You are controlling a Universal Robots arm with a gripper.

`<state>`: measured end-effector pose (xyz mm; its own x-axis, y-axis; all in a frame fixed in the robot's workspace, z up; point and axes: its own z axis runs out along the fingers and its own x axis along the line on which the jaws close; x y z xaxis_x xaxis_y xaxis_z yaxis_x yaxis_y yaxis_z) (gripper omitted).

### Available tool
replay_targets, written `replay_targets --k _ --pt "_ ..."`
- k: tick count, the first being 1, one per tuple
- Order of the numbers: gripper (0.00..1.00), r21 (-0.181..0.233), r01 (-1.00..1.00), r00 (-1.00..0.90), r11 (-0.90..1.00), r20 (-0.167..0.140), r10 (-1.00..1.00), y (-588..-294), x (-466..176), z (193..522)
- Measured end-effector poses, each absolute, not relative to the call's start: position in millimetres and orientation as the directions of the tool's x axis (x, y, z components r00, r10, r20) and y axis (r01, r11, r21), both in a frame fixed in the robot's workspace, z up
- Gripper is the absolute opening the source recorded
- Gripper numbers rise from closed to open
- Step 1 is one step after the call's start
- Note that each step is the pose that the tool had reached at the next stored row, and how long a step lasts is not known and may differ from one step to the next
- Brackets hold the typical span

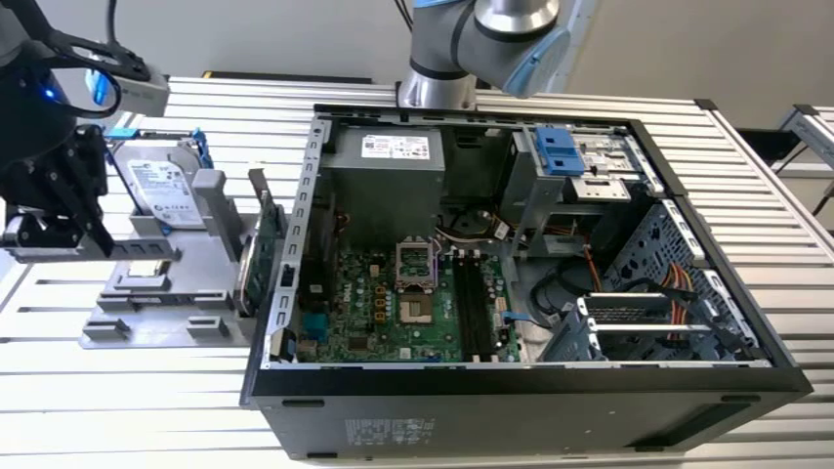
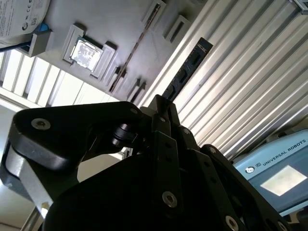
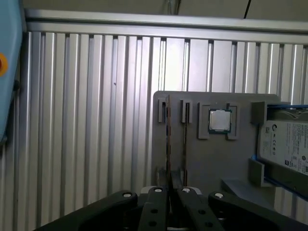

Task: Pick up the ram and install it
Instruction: 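Pick up the ram and move it above insertion slot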

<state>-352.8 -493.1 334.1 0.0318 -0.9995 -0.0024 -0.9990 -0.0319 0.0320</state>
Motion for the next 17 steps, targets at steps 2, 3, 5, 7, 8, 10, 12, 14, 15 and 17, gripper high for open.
replay_targets --k 2,3,5,7,8,10,12,14,15,17 --pt "0.0 0.032 -0.999 0.032 -0.032 -0.002 -0.999 -493.1 -352.8 336.0" --pt "0.0 0.032 -0.999 0.032 -0.032 -0.002 -0.999 -493.1 -352.8 337.0" --pt "0.0 0.032 -0.999 0.032 -0.032 -0.002 -0.999 -493.1 -352.8 338.9" --pt "0.0 0.032 -0.999 0.032 -0.032 -0.002 -0.999 -493.2 -352.7 342.0" --pt "0.0 0.032 -0.999 0.032 -0.032 -0.002 -0.999 -493.2 -352.7 343.2" --pt "0.0 0.032 -0.999 0.032 -0.032 -0.002 -0.999 -493.2 -352.7 345.3" --pt "0.0 0.032 -0.999 0.032 -0.032 -0.002 -0.999 -493.2 -352.8 347.3" --pt "0.0 0.032 -0.999 0.032 -0.032 -0.002 -0.999 -493.1 -352.9 349.0" --pt "0.0 0.032 -0.999 0.032 -0.032 -0.002 -0.999 -493.1 -352.9 349.8" --pt "0.0 0.032 -0.999 0.032 -0.032 -0.002 -0.999 -493.1 -352.9 351.5"
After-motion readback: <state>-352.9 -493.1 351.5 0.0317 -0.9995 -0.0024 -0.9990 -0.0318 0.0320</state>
